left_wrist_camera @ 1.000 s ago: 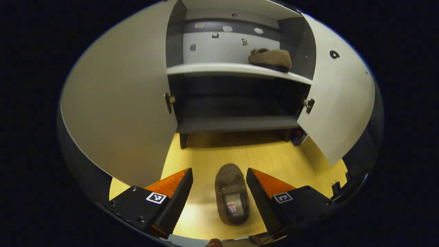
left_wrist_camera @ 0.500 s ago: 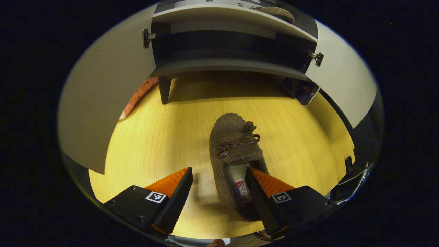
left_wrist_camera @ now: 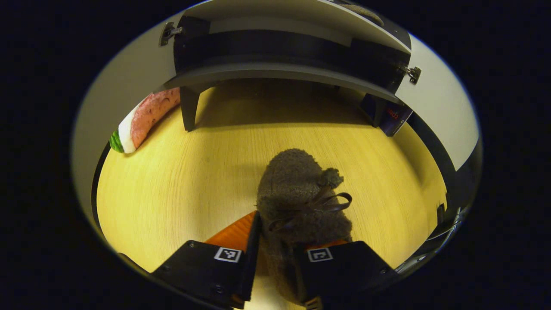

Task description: Grab one shoe with the right hand and put it into the shoe cabinet, grab the other shoe with the left hand and put it into the shoe cabinet; then close the right door with the right hand and the left door with the left hand.

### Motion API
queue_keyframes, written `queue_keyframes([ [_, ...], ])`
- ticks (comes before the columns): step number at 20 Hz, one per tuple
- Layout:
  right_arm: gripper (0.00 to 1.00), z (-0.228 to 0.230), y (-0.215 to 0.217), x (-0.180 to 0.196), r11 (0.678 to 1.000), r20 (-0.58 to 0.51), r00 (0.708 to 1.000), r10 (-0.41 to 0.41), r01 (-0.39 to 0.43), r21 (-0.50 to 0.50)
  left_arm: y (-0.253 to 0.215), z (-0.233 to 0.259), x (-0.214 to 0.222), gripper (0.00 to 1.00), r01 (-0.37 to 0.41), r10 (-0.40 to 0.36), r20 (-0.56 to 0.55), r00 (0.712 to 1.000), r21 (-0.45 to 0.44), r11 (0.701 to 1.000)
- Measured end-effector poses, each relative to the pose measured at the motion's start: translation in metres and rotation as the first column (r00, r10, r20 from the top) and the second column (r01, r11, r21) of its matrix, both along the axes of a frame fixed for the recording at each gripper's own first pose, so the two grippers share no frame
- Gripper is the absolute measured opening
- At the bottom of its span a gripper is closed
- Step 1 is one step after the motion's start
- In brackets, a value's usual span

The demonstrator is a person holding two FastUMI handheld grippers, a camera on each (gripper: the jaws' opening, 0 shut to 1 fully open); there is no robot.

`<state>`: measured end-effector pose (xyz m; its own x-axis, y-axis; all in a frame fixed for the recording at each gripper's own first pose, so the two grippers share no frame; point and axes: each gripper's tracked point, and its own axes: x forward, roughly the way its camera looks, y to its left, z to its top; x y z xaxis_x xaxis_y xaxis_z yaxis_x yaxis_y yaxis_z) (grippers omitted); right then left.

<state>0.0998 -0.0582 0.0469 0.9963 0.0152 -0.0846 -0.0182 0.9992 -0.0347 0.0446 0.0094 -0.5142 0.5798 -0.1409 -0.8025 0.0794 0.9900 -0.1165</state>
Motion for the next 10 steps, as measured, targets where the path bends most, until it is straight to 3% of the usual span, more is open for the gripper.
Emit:
queue_keyframes([
  [3,0.58,0.000,0.001,0.001,1.000,0.006,1.000,0.003,-0.003,0.010,0.018,0.005,0.000,0.04,-0.048,0.049,-0.011,0.999,0.085,0.995],
  [6,0.58,-0.003,0.003,0.004,1.000,0.003,1.000,0.012,-0.012,0.015,0.017,0.027,0.005,0.02,-0.073,0.073,0.005,0.997,0.061,0.995],
  [10,0.58,-0.006,0.007,0.004,0.999,-0.001,1.000,0.029,-0.029,0.036,0.020,0.099,0.033,0.02,-0.059,0.048,0.128,0.991,0.084,0.995],
])
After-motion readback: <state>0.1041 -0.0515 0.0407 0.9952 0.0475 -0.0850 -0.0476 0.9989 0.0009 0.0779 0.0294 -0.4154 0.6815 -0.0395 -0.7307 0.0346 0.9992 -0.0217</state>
